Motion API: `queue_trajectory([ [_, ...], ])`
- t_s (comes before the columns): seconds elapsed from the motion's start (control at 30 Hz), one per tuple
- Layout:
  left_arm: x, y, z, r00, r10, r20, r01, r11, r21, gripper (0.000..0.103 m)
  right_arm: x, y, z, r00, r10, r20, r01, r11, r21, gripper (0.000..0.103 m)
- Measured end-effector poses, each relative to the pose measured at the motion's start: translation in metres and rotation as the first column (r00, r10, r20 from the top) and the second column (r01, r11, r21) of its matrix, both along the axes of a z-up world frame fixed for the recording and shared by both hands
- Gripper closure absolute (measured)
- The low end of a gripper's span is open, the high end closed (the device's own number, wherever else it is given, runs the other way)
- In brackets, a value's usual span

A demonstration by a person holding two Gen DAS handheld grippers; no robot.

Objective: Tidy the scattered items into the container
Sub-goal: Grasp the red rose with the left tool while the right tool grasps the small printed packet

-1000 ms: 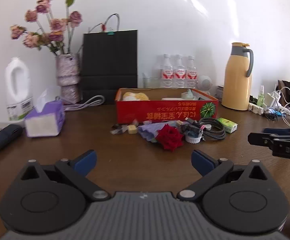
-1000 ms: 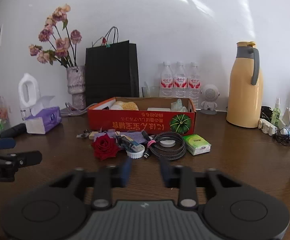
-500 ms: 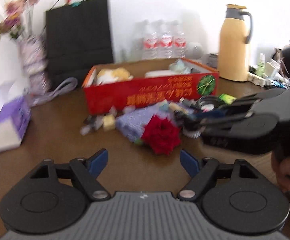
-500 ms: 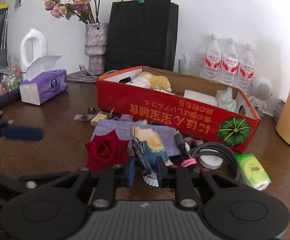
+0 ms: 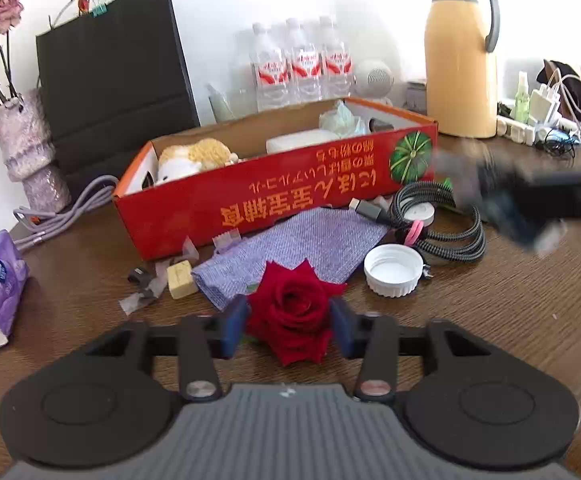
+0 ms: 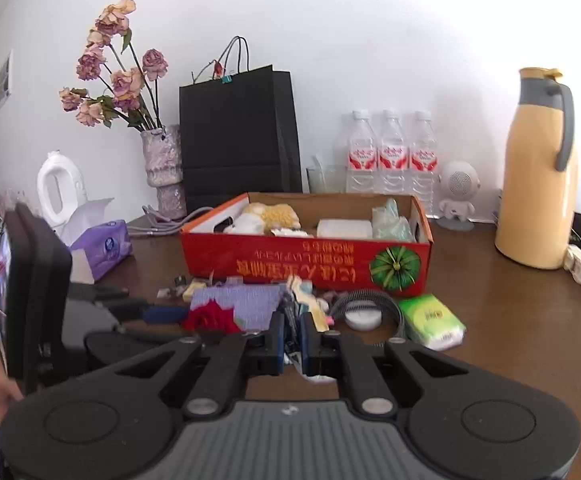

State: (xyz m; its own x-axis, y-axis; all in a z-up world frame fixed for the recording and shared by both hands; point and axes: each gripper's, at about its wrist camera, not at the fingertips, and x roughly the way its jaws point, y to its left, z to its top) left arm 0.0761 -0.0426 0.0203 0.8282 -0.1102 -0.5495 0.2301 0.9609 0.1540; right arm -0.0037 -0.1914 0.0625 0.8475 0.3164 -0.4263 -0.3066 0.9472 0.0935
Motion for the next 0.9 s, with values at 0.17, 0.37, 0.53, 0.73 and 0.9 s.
queue_trajectory([
  [0.17,-0.061,0.013,0.03,0.999,-0.031,0.032,0.034,0.995,-0.098,0.065,-0.034,0.004,-0.013,0.999,0.004,-0.039,-0.007,0.998,-0.066,0.096],
  [0.37,-0.134,0.034,0.021,0.991,-0.108,-0.076,0.101,0.991,-0.091,0.062,-0.065,0.001,-0.027,0.994,0.047,-0.102,-0.054,0.996,-0.076,0.074],
  [0.53,-0.139,0.038,0.009,0.994,-0.02,-0.109,0.016,0.999,-0.036,0.04,-0.048,-0.005,-0.027,0.994,0.043,-0.103,-0.053,0.993,-0.103,0.052],
  [0.73,-0.134,0.031,0.001,0.994,-0.052,-0.101,0.049,0.998,-0.029,0.013,-0.012,-0.006,-0.028,0.984,0.092,-0.156,-0.102,0.993,-0.059,0.047],
  [0.9,-0.123,0.035,-0.009,0.988,0.024,-0.155,-0.035,0.997,-0.066,0.024,0.0,0.003,-0.045,0.972,0.088,-0.22,-0.106,0.992,-0.074,0.05],
])
